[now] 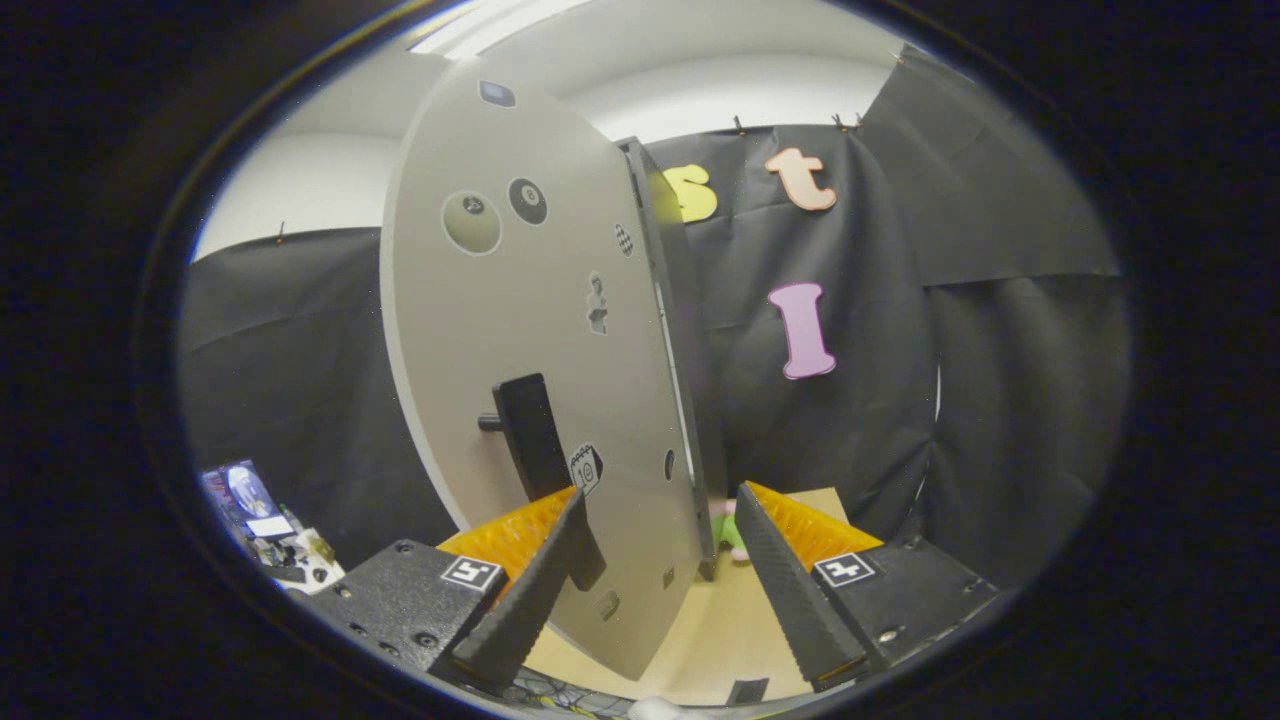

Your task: Open the shoe cabinet door, grab the shoes and put them into the shoe cabinet, then close the shoe cabinet door.

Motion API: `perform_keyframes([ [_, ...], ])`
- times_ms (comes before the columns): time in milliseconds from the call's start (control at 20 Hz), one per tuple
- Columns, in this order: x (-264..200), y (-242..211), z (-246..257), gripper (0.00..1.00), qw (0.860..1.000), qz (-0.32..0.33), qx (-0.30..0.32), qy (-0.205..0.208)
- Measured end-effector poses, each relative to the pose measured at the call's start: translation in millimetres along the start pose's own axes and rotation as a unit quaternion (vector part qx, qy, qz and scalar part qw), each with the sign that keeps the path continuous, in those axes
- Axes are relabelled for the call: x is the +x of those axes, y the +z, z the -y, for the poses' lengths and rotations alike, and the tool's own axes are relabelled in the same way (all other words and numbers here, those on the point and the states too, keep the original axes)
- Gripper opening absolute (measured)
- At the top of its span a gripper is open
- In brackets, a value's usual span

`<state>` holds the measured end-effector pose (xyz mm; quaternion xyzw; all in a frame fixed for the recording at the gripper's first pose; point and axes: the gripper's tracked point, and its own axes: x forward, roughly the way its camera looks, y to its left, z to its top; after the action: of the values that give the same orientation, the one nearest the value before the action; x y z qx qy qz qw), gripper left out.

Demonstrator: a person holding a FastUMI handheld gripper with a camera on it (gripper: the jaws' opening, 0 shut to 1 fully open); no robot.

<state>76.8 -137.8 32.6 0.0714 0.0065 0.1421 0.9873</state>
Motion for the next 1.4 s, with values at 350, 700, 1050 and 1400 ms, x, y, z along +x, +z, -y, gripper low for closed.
perform_keyframes([
  [350, 31, -13, -64, 0.99, 0.999, -0.003, -0.010, -0.038],
  [700, 87, -17, -129, 0.99, 0.998, 0.008, -0.033, -0.056],
  [1050, 121, -8, -179, 0.99, 0.998, 0.018, -0.023, -0.055],
  [1400, 88, 2, -201, 0.99, 0.996, 0.030, -0.049, -0.075],
])
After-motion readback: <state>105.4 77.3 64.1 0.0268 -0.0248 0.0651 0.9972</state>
